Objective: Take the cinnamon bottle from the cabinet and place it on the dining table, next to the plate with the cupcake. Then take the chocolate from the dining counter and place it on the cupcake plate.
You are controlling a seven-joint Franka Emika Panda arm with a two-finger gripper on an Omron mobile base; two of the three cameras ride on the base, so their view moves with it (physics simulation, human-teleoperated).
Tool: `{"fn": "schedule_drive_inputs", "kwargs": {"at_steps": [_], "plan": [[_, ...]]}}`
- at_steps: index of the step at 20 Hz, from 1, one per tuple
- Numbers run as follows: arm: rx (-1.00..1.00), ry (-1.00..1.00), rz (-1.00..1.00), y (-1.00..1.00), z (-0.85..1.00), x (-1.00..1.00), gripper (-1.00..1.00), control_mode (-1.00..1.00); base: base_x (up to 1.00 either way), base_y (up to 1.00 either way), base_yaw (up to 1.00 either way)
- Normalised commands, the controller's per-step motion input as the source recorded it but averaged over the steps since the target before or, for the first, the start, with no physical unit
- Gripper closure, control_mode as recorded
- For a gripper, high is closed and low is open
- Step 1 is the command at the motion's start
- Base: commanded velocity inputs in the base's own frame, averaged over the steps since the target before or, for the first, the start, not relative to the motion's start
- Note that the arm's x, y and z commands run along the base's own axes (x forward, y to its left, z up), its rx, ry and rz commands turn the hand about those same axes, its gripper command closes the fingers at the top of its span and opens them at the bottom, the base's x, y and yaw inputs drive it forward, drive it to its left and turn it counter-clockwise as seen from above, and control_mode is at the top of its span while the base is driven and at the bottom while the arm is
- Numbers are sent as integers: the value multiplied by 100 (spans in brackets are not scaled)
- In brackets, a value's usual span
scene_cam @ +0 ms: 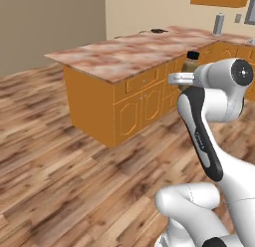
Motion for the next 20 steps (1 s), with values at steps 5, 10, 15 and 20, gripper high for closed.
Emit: {"fn": "schedule_drive_inputs", "kwargs": {"at_steps": [5, 10, 15, 20], "plan": [[0, 0, 0, 0, 0, 0, 100, 100, 94, 22, 0], [0, 0, 0, 0, 0, 0, 100, 100, 93, 19, 0], [0, 0, 0, 0, 0, 0, 100, 100, 93, 23, -3], [0, 0, 0, 0, 0, 0, 100, 100, 93, 25, -1]]}}
